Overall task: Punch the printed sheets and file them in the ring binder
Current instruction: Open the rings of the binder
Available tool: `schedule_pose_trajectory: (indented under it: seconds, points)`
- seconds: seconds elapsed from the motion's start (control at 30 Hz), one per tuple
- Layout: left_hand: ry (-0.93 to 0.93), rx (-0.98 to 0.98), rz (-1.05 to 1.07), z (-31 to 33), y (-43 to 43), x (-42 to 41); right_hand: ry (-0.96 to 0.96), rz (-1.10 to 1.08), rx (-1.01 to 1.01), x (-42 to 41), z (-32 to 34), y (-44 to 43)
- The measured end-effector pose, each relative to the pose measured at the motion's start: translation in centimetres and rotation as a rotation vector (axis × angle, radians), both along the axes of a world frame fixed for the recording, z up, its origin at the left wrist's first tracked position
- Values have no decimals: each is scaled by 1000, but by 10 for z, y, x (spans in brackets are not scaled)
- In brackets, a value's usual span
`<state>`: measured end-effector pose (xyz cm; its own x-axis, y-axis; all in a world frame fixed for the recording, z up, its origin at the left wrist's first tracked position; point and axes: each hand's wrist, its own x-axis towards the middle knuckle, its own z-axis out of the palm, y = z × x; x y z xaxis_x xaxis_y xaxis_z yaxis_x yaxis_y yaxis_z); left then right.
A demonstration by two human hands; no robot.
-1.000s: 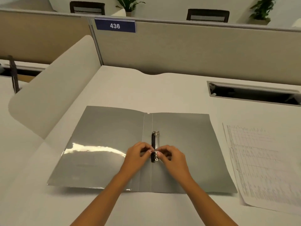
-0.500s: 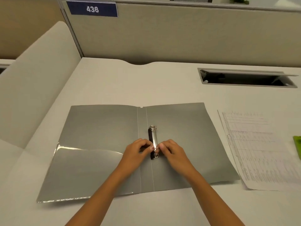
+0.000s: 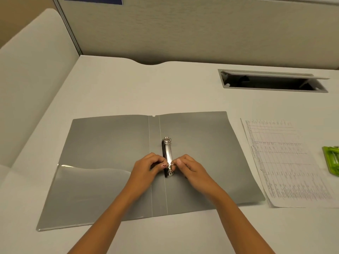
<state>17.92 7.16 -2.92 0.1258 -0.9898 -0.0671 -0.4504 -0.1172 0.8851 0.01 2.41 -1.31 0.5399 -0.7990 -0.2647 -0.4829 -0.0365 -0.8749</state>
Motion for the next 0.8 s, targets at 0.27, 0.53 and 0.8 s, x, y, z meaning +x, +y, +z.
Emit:
schedule_pose_trajectory:
  seconds: [0.27, 0.53, 0.8]
  points:
    - [-13, 0, -32, 1, -1, 2, -14, -10, -25, 0, -4, -1]
    - [-15, 1, -33, -1, -2, 3, -16, -46, -28, 4, -3, 0]
    - [8, 5, -25, -1, -1, 5, -12, -33, 2, 2, -1, 0]
